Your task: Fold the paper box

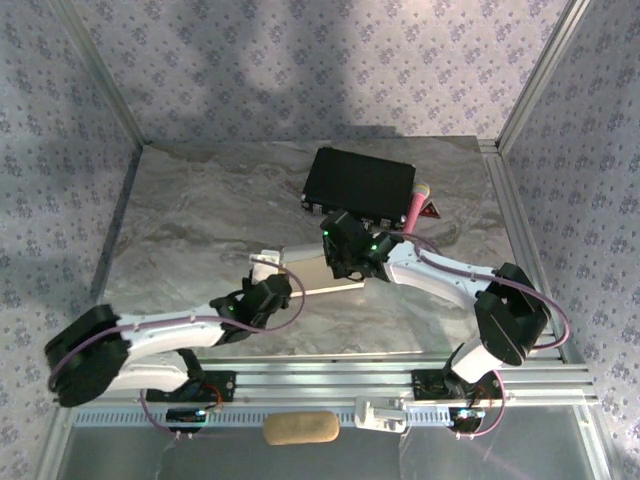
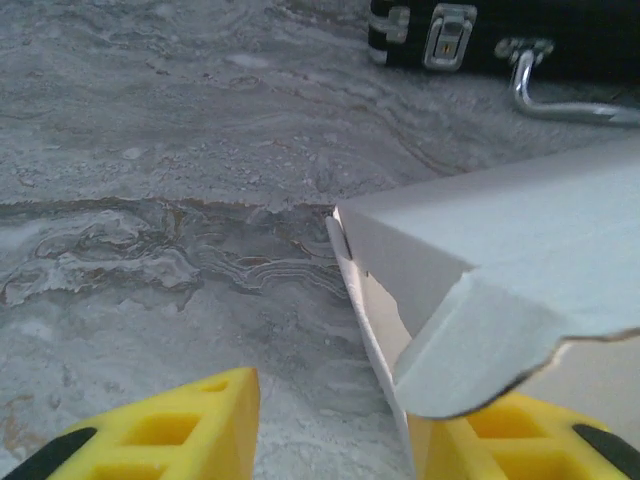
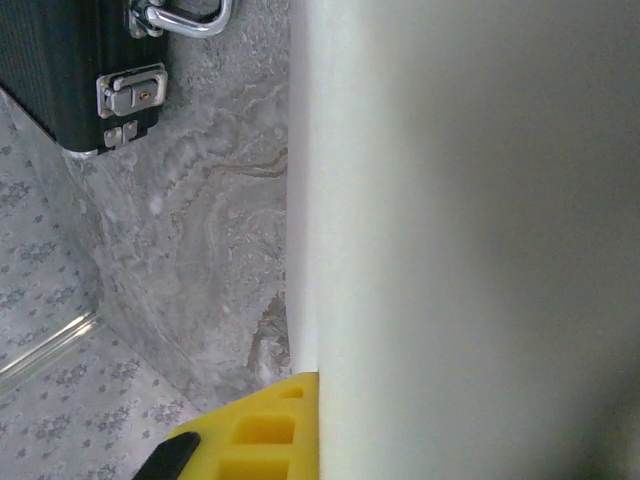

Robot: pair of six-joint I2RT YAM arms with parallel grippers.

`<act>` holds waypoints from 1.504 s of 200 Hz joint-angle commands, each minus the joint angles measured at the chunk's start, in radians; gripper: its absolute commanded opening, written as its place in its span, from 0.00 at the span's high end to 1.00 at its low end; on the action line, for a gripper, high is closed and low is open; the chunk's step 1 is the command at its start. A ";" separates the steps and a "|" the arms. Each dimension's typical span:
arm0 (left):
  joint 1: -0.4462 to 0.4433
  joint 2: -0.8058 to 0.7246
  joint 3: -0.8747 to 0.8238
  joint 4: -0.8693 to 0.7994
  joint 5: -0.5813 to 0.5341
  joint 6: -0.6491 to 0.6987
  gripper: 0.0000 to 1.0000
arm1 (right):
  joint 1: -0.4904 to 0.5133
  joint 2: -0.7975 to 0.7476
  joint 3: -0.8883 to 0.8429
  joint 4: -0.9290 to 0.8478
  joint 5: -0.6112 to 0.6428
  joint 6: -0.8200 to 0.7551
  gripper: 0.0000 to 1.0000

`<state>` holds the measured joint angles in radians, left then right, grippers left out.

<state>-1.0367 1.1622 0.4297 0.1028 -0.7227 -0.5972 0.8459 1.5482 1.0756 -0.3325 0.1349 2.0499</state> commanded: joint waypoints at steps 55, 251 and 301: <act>0.068 -0.515 0.058 -0.499 0.092 -0.440 0.34 | 0.018 0.000 -0.055 -0.093 0.016 -0.010 1.00; 0.443 -0.009 0.161 -0.143 0.944 -0.626 0.43 | 0.022 0.007 -0.082 -0.064 0.004 -0.029 1.00; 0.423 0.024 0.154 -0.094 0.947 -0.641 0.46 | 0.024 0.013 -0.084 -0.060 0.002 -0.031 1.00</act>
<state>-0.5961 1.1660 0.5880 -0.0391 0.2138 -1.2243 0.8650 1.5425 1.0180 -0.3141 0.1375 2.0270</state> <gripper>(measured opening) 0.543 0.064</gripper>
